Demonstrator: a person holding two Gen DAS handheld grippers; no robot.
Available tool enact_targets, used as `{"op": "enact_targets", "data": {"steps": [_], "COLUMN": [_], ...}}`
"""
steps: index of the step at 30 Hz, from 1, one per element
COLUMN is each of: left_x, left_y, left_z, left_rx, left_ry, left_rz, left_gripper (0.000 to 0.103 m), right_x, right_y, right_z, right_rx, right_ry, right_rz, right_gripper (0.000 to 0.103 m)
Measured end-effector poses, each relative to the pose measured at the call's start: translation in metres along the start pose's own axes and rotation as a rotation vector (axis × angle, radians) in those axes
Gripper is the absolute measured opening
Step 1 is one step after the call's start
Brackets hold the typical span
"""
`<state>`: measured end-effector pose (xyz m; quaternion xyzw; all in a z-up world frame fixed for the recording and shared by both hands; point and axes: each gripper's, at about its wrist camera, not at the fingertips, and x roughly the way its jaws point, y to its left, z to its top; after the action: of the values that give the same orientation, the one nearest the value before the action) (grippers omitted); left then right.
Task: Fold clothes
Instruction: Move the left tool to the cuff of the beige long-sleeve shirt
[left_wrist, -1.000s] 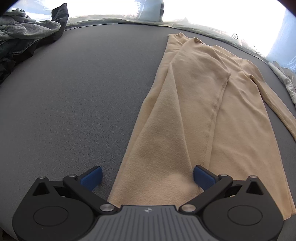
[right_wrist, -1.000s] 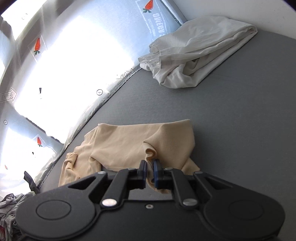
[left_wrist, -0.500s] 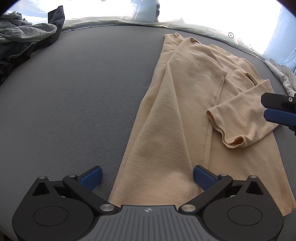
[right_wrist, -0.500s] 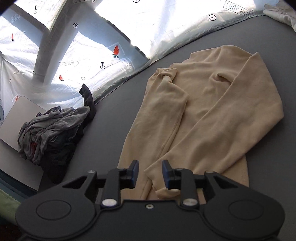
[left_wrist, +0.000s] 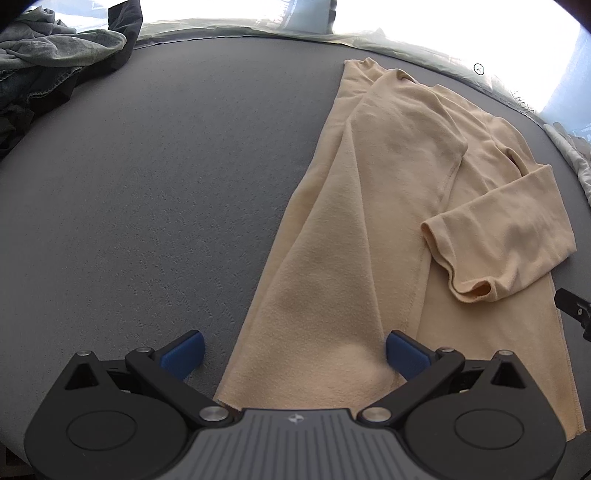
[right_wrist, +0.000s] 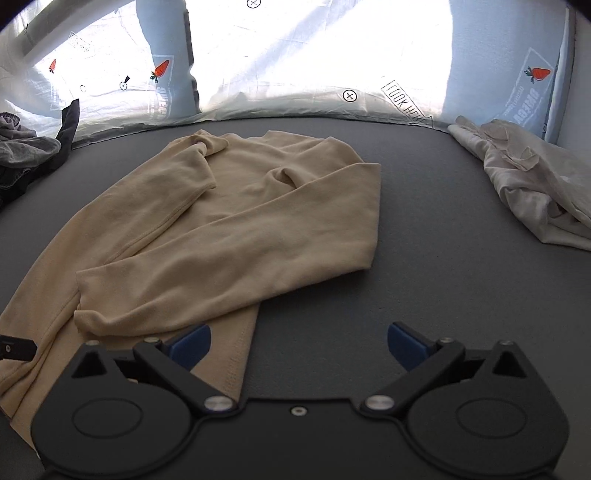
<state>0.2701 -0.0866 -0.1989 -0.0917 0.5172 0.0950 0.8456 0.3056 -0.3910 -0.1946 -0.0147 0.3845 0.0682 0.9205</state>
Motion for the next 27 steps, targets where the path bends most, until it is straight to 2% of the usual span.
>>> {"op": "enact_targets", "data": {"steps": [2,5,9,12,16,21,24,25,26,27], "left_x": [-0.004,-0.015,-0.037,-0.054,-0.062,-0.045,-0.037,-0.035,-0.033,-0.031], "left_y": [0.004,0.015,0.028,0.028,0.006,-0.03,-0.046,-0.051,-0.055,-0.058], "left_z": [-0.001,0.0,0.011,0.022,0.032,0.032,0.033,0.033,0.035,0.037], "left_rx": [-0.045,-0.116,-0.172,-0.184,-0.089,0.056,0.133,0.154,0.17,0.189], "left_ry": [0.019,0.034,-0.042,-0.125,-0.195,-0.145,-0.129,-0.127,-0.127,-0.13], "left_rz": [0.007,0.035,0.049,-0.01,-0.091,-0.147,-0.201,-0.216,-0.229,-0.247], "left_gripper": [0.103,0.103,0.103,0.103,0.102,0.1,0.095,0.091,0.081,0.075], "right_x": [0.004,0.004,0.003,0.003,0.003,0.004,0.004,0.004,0.004,0.004], "right_y": [-0.008,-0.013,-0.007,-0.007,-0.007,-0.008,-0.008,-0.008,-0.008,-0.008], "right_z": [-0.006,-0.014,-0.024,-0.027,-0.026,-0.026,-0.026,-0.026,-0.026,-0.027], "right_rx": [0.026,0.033,0.019,0.019,0.018,0.02,0.02,0.02,0.02,0.02], "right_ry": [0.006,-0.029,-0.094,-0.108,-0.107,-0.107,-0.108,-0.108,-0.108,-0.108], "right_rz": [-0.026,-0.026,-0.051,-0.053,-0.054,-0.051,-0.052,-0.052,-0.052,-0.052], "right_gripper": [0.103,0.103,0.103,0.103,0.103,0.103,0.103,0.103,0.103,0.103]}}
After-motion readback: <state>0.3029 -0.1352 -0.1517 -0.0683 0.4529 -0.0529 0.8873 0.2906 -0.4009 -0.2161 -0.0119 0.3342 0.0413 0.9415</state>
